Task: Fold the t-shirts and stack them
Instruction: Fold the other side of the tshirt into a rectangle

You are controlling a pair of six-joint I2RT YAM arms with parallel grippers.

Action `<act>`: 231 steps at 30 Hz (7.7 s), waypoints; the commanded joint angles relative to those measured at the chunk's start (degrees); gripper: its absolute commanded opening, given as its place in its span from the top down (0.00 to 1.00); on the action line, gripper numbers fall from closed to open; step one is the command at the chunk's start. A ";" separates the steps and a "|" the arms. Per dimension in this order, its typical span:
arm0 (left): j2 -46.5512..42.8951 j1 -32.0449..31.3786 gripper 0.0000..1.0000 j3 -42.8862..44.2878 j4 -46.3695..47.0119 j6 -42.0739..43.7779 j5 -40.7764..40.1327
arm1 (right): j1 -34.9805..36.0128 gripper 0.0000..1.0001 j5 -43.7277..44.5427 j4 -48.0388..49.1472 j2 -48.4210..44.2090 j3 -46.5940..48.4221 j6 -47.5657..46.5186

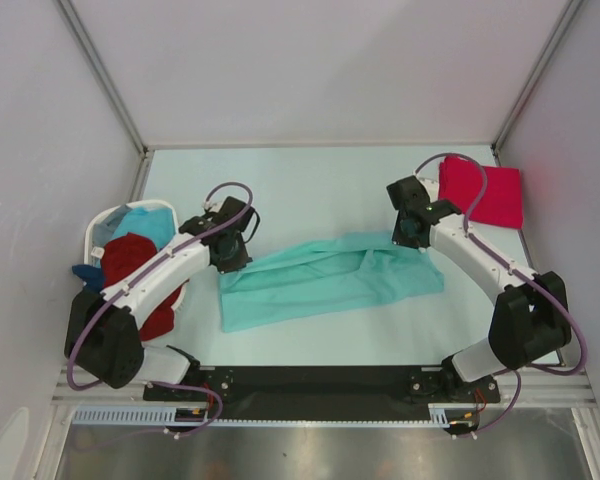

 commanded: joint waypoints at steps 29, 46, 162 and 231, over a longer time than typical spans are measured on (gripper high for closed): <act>25.45 6.59 1.00 29.86 1.58 5.96 -2.16 | -7.31 1.00 -2.95 5.30 23.31 28.93 -2.29; 46.98 12.56 1.00 57.64 -4.57 8.33 1.26 | -10.57 1.00 -5.68 0.56 46.35 56.71 -3.25; 28.62 13.09 0.82 19.68 7.12 8.95 0.83 | -6.88 0.86 0.12 6.27 21.32 10.23 3.77; 26.77 8.26 0.71 19.43 8.87 9.21 3.64 | -3.36 0.82 -4.53 7.41 17.62 4.00 2.02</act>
